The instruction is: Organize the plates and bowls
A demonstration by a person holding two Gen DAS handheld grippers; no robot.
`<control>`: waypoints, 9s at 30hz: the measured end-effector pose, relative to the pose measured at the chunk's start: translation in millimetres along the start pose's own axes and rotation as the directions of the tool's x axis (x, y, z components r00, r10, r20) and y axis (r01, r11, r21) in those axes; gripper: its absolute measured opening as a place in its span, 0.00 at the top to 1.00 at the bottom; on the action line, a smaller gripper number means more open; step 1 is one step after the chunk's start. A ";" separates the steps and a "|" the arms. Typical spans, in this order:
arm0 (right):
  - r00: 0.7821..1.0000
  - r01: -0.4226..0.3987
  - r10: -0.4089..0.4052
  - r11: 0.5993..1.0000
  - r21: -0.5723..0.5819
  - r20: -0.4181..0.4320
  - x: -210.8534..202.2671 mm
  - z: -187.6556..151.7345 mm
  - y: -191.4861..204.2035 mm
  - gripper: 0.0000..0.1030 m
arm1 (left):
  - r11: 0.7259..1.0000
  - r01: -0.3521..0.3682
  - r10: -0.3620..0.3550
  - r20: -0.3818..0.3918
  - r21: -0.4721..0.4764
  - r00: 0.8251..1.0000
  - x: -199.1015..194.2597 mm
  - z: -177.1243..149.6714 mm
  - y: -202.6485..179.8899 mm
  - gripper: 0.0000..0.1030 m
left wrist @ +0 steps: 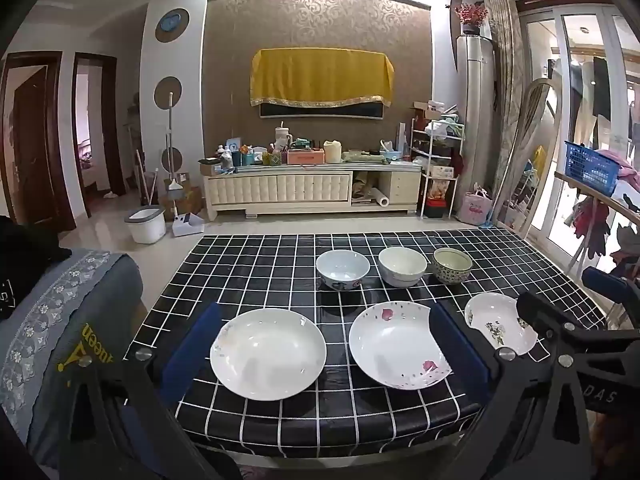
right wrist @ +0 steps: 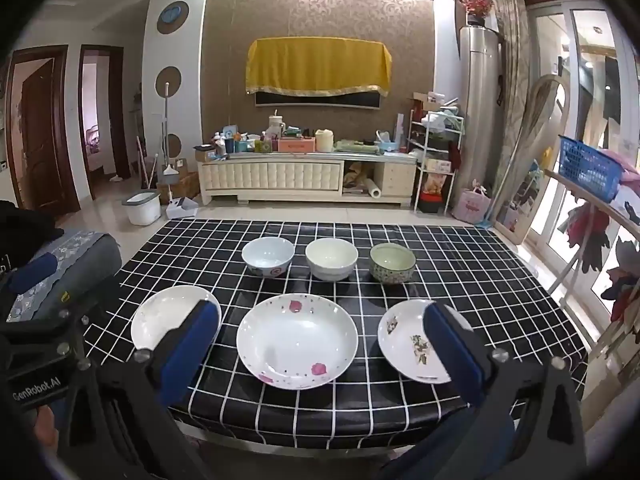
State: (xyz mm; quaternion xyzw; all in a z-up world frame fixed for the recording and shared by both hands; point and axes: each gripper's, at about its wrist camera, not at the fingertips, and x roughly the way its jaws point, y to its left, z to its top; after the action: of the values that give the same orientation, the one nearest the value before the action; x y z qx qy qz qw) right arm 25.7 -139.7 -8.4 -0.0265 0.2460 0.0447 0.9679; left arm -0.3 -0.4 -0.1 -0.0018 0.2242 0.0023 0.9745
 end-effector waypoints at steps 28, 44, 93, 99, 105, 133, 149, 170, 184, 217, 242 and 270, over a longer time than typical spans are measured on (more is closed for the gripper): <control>1.000 -0.002 0.002 1.000 0.008 -0.029 -1.7 -5.6 2.7 0.00 | 1.000 0.004 -0.004 -0.022 -0.014 1.000 -2.5 -5.0 1.8 0.00; 0.999 0.000 0.001 1.000 0.015 -0.037 -2.9 -8.1 2.1 0.00 | 1.000 0.009 -0.009 -0.024 -0.009 1.000 -2.9 -8.5 0.6 0.00; 0.998 -0.007 0.008 1.000 0.010 -0.066 -0.4 -10.8 1.5 0.00 | 1.000 0.011 -0.011 -0.036 0.000 0.999 0.3 -12.3 -0.5 0.00; 0.998 -0.004 0.005 1.000 0.019 -0.062 2.0 -4.5 -0.9 0.00 | 1.000 0.021 -0.021 -0.021 0.000 1.000 0.8 -7.1 1.1 0.00; 0.998 -0.038 0.037 0.999 -0.014 -0.055 17.7 13.2 6.3 0.00 | 1.000 -0.020 0.020 0.015 0.009 1.000 6.5 4.4 12.7 0.00; 0.911 -0.246 0.196 0.965 -0.095 -0.364 193.5 29.2 110.2 0.00 | 0.980 -0.185 0.161 -0.272 -0.068 0.949 141.7 1.8 140.5 0.00; 0.831 -0.331 0.215 0.932 -0.146 -0.512 268.8 -14.6 151.7 0.19 | 0.984 -0.146 0.073 -0.516 -0.102 0.853 228.2 -58.8 182.4 0.25; 0.725 -0.330 0.217 0.943 -0.053 -0.653 302.0 -53.8 146.1 0.48 | 0.985 -0.103 -0.009 -0.647 -0.135 0.762 262.9 -102.1 181.1 0.53; 0.731 -0.285 0.207 0.958 -0.016 -0.650 299.6 -54.6 141.6 0.73 | 0.994 -0.067 -0.005 -0.653 -0.085 0.757 263.2 -97.5 162.9 0.76; 0.770 -0.274 0.244 0.961 0.040 -0.590 283.4 -32.6 129.6 0.74 | 0.975 -0.183 0.059 -0.650 -0.124 0.758 244.0 -86.3 189.6 0.84; 0.819 -0.071 0.136 0.988 0.136 -0.557 225.3 -52.3 -55.4 0.73 | 0.980 0.179 -0.191 -0.627 -0.083 0.755 244.0 -51.2 -1.0 0.80; 0.757 -0.021 0.126 0.985 0.169 -0.641 266.6 -77.8 -88.3 0.54 | 0.973 0.220 -0.198 -0.720 -0.064 0.666 302.1 -76.4 -45.0 0.72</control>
State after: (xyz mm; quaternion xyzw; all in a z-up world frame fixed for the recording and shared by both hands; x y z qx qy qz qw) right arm 230.9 -213.6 -201.7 0.0430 0.5693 0.0521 0.8194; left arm 238.2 -44.6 -200.7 -0.0144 0.5870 -0.1134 0.8015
